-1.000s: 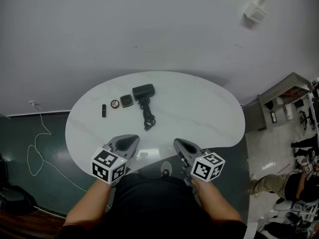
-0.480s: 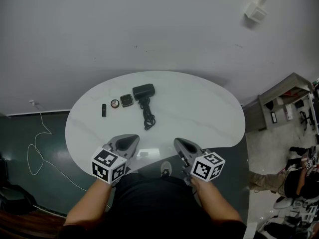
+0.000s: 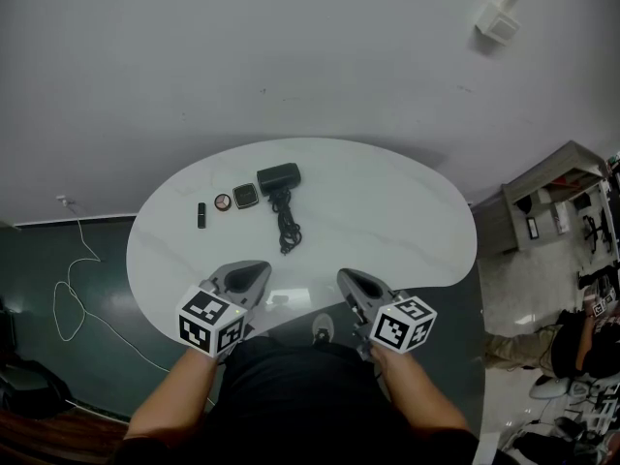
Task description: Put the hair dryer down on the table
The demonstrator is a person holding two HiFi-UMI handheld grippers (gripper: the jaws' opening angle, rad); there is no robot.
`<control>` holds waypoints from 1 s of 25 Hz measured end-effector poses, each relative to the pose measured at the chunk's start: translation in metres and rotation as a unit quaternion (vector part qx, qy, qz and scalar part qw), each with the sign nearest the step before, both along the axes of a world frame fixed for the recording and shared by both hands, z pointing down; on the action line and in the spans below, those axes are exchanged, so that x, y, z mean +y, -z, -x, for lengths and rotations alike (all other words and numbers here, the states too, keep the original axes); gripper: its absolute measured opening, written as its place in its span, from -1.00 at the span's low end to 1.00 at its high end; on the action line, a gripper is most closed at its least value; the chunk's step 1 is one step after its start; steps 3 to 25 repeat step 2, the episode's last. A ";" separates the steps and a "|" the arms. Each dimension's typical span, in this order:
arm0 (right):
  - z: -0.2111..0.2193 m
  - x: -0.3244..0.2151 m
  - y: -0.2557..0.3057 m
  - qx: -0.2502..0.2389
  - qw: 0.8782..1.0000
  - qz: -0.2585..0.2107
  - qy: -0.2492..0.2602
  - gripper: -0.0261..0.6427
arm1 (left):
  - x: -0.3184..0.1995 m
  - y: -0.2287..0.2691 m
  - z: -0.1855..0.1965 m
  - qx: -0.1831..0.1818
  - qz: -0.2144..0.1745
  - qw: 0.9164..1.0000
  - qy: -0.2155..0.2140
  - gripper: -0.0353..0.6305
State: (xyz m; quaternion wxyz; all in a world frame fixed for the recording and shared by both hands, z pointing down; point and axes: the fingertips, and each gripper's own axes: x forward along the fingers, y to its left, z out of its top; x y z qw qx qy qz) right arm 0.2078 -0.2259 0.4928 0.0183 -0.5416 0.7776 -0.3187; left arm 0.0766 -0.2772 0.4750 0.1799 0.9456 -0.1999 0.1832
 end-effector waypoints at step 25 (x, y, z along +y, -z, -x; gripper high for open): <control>0.000 -0.001 0.000 0.000 1.000 0.000 -0.001 -0.88 | -0.001 0.000 0.000 0.000 0.000 1.000 0.000 -0.84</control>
